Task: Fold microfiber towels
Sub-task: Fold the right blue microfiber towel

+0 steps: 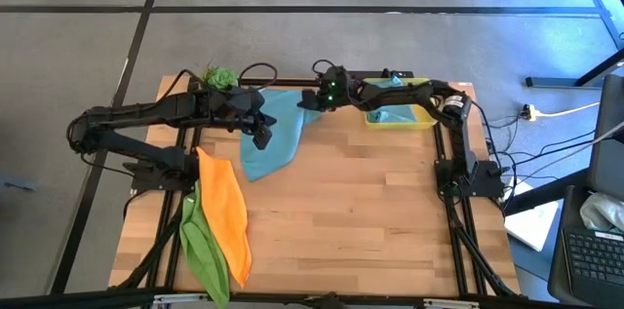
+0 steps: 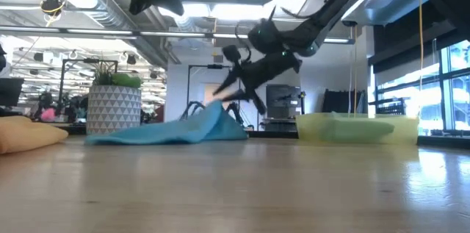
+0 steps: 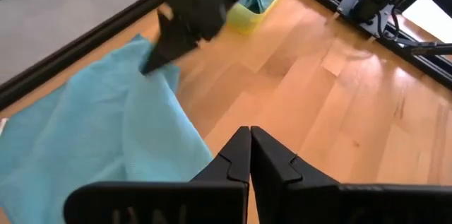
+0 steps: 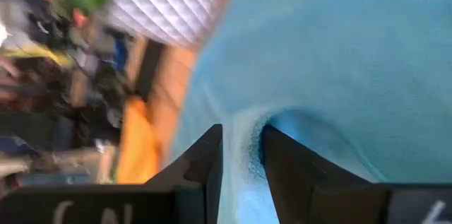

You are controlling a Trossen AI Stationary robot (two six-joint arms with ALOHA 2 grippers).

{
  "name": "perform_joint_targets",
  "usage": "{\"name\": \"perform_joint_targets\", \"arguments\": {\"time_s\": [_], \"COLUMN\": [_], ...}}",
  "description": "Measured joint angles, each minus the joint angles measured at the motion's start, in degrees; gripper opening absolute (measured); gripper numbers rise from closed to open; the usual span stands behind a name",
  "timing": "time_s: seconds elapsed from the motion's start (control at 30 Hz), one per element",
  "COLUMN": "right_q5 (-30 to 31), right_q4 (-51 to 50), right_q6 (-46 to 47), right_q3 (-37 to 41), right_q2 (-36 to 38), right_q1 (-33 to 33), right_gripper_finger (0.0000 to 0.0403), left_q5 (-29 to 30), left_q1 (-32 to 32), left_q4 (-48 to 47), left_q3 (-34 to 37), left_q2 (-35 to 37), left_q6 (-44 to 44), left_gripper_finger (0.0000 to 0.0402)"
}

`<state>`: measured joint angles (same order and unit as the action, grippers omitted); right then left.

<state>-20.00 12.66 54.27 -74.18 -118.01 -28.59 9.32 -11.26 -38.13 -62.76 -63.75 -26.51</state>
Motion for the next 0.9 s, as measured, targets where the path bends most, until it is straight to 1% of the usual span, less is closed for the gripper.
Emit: {"name": "perform_joint_targets", "arguments": {"time_s": [0.1,0.17,0.23,0.33,0.47,0.57,0.63,0.7,0.77,0.83,0.9], "right_q5": [-8.87,-11.49,-11.98,-10.47,-9.06,-7.9,-8.31,-9.8,-12.16,-14.73,-17.82], "right_q4": [-1.06,-2.17,-2.04,0.22,2.89,3.46,3.54,3.91,3.89,3.59,3.67], "right_q6": [-0.57,-1.4,-2.05,-0.47,-0.04,1.72,1.7,0.97,1.07,1.04,1.04], "right_q3": [0.23,0.22,0.12,0.14,-0.95,-1.97,-3.15,-4.54,-5.78,-7.19,-8.95], "right_q2": [-2.29,-2.4,-2.32,-2.31,-2.14,-2.1,-2.1,-2.1,-2.1,-2.1,-2.1], "right_q1": [-0.18,-0.07,0.07,0.23,0.11,-0.22,-0.65,-0.96,-1.23,-1.25,-1.25], "right_gripper_finger": [0.01,0.01,0.01,0.01,0.01,0.01,0.01,0.01,0.01,0.01,0.01], "left_q5": [0.01,0.07,0.04,0.07,0.04,-2.28,-3.94,-4.86,-6.97,-8.83,-9.21], "left_q1": [-0.59,-1.01,-1.4,-2.08,-2.23,-2.19,-2.22,-2.23,-2.23,-2.23,-2.19], "left_q4": [-0.3,-0.92,-1.54,-3.26,-5.01,-4.1,-2.46,0.62,5.11,9.07,11.04], "left_q3": [-0.02,-0.05,-0.17,-0.15,0.15,2.32,4.1,6.65,9.53,11.83,12.57], "left_q2": [0.33,0.95,1.24,1.72,1.19,-0.15,-1.31,-2.18,-3.55,-4.8,-5.86], "left_q6": [1.17,2.26,3.29,5.29,10.54,14.61,16.42,18.06,19.69,19.99,18.87], "left_gripper_finger": [0.0,0.0,0.0,0.0,0.0,0.0,0.0,0.0,0.0,0.0,0.0]}}
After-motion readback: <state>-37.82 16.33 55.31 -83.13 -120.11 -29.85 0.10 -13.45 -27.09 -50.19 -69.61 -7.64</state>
